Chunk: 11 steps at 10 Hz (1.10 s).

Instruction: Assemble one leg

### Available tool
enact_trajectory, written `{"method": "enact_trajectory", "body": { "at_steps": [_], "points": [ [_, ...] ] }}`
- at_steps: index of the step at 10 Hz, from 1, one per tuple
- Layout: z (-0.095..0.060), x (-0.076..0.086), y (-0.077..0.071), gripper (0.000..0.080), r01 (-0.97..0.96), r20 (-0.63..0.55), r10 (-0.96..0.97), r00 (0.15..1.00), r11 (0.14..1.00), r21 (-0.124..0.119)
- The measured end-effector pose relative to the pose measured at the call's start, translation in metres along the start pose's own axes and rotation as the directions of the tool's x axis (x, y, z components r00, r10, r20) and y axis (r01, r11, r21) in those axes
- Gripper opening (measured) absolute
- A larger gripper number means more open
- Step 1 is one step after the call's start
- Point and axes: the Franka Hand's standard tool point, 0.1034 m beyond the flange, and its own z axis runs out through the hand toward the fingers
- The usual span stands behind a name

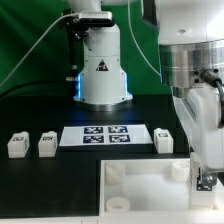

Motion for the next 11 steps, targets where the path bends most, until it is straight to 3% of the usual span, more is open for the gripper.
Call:
{"method": "enact_trajectory", "body": {
  "at_steps": [3, 7, 9, 11],
  "points": [
    [-0.0028, -0.0063, -0.0017, 0.0649, 0.286, 0.001, -0.286, 0.958, 0.958, 0.008],
    [-0.0015, -0.0042, -0.0014, 0.0649, 0.643, -0.005, -0.643, 0.766, 0.766, 0.003],
    [-0.0009, -0.0051, -0.0026, 0.0649, 0.905, -0.032, -0.906, 0.422, 0.423, -0.047],
    [-0.0007, -0.0042, -0.0025, 0.0649, 0.984, -0.019, -0.986, 0.165, 0.166, -0.059]
  ]
}}
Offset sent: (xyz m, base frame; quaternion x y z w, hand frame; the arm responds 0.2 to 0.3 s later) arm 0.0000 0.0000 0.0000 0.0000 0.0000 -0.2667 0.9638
